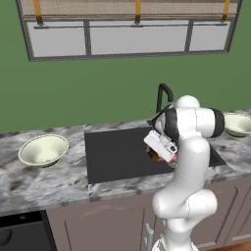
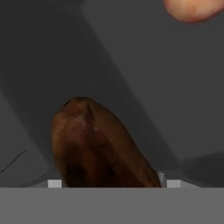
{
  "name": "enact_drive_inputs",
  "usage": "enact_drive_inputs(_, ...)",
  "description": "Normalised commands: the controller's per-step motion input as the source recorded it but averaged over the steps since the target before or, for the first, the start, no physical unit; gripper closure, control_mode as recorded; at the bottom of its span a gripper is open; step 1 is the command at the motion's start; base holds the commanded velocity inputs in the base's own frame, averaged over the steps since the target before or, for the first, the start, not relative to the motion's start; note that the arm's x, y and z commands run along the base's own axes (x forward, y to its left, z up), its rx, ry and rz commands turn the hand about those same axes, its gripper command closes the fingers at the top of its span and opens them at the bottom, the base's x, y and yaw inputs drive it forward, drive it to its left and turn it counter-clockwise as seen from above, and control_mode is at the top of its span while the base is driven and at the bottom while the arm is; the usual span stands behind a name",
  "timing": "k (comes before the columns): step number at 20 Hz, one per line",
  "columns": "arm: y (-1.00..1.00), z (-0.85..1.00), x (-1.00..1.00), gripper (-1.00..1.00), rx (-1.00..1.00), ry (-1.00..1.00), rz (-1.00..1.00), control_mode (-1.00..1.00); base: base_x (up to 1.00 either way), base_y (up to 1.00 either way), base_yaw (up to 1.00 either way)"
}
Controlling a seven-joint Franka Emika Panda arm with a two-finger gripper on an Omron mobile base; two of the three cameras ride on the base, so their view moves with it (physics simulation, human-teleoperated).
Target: Pick the peachs from the sink and place them in one bowl. Place the sweet potato in the other bowl. Then turn off the sink faucet.
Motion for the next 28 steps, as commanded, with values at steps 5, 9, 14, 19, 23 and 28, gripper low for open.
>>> enact_drive_inputs(5,0.12,1.0,-0.74,1.0,0.06,-0.25,0.0,-1.0,0.0,0.0,0.0)
enact_drive_inputs(9,0.14,1.0,-0.67,1.0,0.06,-0.23,0.0,-1.0,0.0,0.0,0.0)
enact_drive_inputs(14,0.42,1.0,-0.67,1.0,0.04,-0.1,0.0,-1.0,0.0,0.0,0.0)
enact_drive_inputs(19,0.73,1.0,-0.53,1.0,0.0,-0.02,0.01,-1.0,0.0,0.0,0.0)
enact_drive_inputs(23,0.67,0.96,-0.25,1.0,0.0,0.0,0.13,-1.0,0.0,0.0,0.0)
enact_drive_inputs(28,0.51,0.62,-0.07,1.0,-0.09,0.0,0.23,-1.0,0.0,0.0,0.0)
